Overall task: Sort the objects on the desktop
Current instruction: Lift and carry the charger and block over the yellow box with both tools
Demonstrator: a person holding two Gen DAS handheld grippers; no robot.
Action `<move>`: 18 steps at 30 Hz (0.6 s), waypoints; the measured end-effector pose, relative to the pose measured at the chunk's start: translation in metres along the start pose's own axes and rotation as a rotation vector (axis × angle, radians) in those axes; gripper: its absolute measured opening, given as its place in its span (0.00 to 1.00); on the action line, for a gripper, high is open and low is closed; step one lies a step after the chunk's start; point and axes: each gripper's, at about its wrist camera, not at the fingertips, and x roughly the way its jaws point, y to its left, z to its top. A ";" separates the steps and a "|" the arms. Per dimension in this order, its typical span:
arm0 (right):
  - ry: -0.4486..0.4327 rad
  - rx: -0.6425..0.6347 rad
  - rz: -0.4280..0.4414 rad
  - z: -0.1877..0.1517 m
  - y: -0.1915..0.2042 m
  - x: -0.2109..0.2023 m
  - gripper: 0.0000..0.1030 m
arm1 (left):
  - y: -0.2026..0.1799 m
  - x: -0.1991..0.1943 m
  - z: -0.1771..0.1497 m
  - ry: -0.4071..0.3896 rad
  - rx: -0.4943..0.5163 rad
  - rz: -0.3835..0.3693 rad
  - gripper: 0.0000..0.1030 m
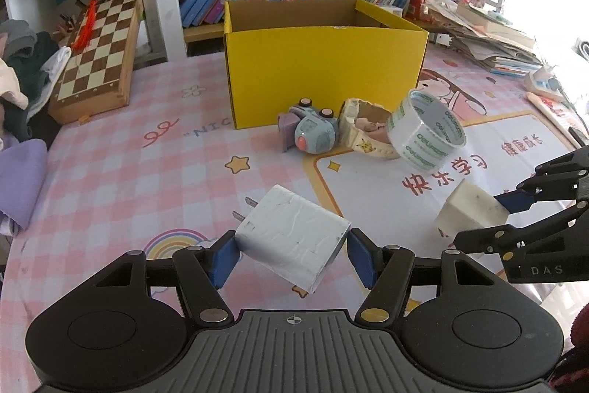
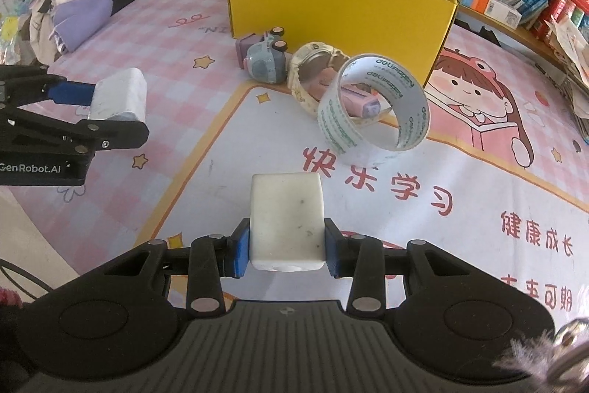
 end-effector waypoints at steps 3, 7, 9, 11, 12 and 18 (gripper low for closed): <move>-0.004 -0.003 0.000 -0.001 0.002 -0.002 0.35 | -0.001 -0.002 -0.001 -0.004 0.005 -0.006 0.62; -0.006 0.000 -0.002 -0.002 0.002 -0.005 0.35 | -0.003 -0.006 -0.002 -0.008 0.013 -0.015 0.62; -0.006 0.008 -0.004 -0.003 0.001 -0.006 0.35 | -0.003 -0.007 -0.002 -0.011 0.016 -0.019 0.62; -0.004 0.017 -0.008 -0.004 -0.001 -0.006 0.35 | -0.003 -0.008 -0.002 -0.010 0.014 -0.020 0.62; -0.003 0.021 -0.009 -0.004 -0.002 -0.007 0.35 | -0.003 -0.008 -0.003 -0.009 0.013 -0.021 0.62; -0.004 0.026 -0.008 -0.006 -0.003 -0.009 0.35 | -0.004 -0.011 -0.002 -0.009 0.011 -0.031 0.62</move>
